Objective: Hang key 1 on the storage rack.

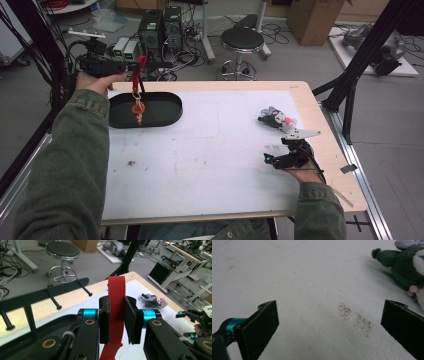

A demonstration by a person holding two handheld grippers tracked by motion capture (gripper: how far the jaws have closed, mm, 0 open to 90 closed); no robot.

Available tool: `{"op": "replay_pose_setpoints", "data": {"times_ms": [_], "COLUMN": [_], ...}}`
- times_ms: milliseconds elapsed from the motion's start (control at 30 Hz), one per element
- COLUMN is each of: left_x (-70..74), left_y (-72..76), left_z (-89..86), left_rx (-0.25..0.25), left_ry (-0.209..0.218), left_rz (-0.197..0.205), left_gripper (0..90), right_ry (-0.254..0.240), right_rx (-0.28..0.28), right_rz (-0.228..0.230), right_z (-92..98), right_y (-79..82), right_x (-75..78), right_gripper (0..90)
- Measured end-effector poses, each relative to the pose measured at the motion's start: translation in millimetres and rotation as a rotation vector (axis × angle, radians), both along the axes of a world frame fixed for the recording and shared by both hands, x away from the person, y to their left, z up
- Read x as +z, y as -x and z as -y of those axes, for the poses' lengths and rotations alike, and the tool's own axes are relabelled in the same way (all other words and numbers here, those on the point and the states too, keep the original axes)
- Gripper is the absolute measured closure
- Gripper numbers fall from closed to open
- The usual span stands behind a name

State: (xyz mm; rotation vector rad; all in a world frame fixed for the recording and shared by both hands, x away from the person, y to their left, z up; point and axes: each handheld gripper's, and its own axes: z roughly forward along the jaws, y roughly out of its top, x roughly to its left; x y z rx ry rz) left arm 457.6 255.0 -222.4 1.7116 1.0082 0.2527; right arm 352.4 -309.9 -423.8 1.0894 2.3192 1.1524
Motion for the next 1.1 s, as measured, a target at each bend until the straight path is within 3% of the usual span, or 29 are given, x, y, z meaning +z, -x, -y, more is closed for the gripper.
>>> {"op": "replay_pose_setpoints", "data": {"times_ms": [333,433,633,933,1100], "left_x": [22.1,23.3,25.2,11.0,1.9], "left_y": [-18.1,-23.5,-41.1,-62.2,-69.9], "left_z": [-0.7,-3.8,-2.4,5.6,12.6], "left_rx": [0.04,0.049,0.063,0.07,0.073], "left_ry": [-0.004,0.026,-0.024,-0.013,-0.043], "left_rz": [0.024,0.034,0.037,0.026,0.015], "left_gripper": [75.5,75.5,75.5,75.5,75.5], "right_ry": [0.008,0.006,0.012,0.005,0.014], "right_rx": [0.002,0.003,0.004,-0.002,-0.004], "right_rz": [-0.006,0.004,-0.003,-0.005,-0.002], "right_z": [-0.3,-0.5,-1.0,0.3,0.6], "right_y": [-0.1,-0.1,0.4,0.1,0.3], "right_x": [-0.8,-0.7,-0.7,-0.3,-0.5], "right_gripper": [0.5,0.5,0.5,0.5,0.5]}}
